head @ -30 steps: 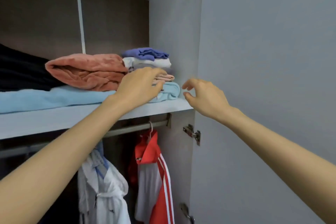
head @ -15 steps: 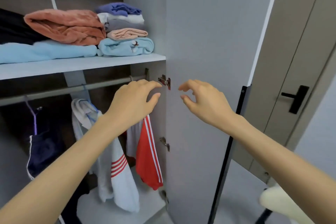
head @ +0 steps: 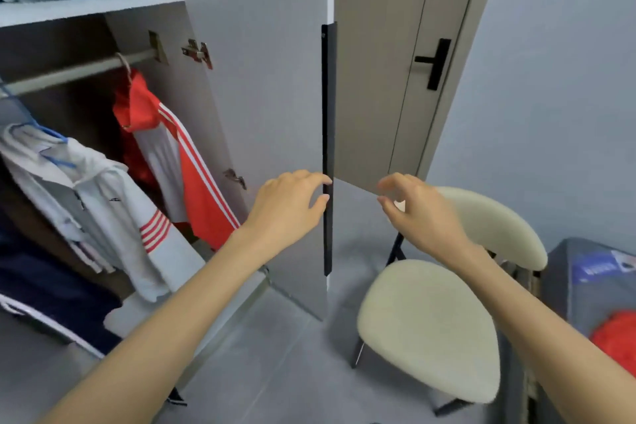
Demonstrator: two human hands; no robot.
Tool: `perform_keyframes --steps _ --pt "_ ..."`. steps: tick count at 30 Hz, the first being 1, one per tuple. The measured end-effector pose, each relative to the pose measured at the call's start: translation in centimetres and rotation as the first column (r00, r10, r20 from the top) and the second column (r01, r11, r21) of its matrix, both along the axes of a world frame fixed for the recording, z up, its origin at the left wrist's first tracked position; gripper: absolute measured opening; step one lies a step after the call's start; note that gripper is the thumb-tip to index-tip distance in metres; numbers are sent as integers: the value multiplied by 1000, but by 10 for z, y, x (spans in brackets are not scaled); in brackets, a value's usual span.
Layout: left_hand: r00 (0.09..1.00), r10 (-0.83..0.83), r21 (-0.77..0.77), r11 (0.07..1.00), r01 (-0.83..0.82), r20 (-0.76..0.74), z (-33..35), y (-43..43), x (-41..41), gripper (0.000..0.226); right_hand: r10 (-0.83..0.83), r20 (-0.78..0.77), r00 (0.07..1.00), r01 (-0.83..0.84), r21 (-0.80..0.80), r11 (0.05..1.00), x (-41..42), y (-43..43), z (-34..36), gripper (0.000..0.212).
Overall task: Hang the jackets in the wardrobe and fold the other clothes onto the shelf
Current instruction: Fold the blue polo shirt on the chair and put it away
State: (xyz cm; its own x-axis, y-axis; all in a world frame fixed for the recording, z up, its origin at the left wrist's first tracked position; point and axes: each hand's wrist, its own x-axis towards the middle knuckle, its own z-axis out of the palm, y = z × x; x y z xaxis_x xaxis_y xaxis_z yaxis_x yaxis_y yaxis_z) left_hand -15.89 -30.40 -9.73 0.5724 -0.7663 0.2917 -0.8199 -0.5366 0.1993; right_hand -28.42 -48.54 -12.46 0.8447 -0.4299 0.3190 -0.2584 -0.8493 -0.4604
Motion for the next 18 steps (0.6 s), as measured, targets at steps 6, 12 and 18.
perform_keyframes --steps 6,12,18 --pt "978 -195 24 980 197 -76 -33 -100 -66 36 -241 -39 970 244 109 964 -108 -77 -66 23" --pt "931 -300 32 949 313 -207 -88 -223 -139 33 -412 -160 897 433 131 892 -202 -175 -127 24" --pt "886 -283 49 946 322 -369 -152 -330 -200 35 -396 -338 854 467 160 870 -273 -274 -185 24"
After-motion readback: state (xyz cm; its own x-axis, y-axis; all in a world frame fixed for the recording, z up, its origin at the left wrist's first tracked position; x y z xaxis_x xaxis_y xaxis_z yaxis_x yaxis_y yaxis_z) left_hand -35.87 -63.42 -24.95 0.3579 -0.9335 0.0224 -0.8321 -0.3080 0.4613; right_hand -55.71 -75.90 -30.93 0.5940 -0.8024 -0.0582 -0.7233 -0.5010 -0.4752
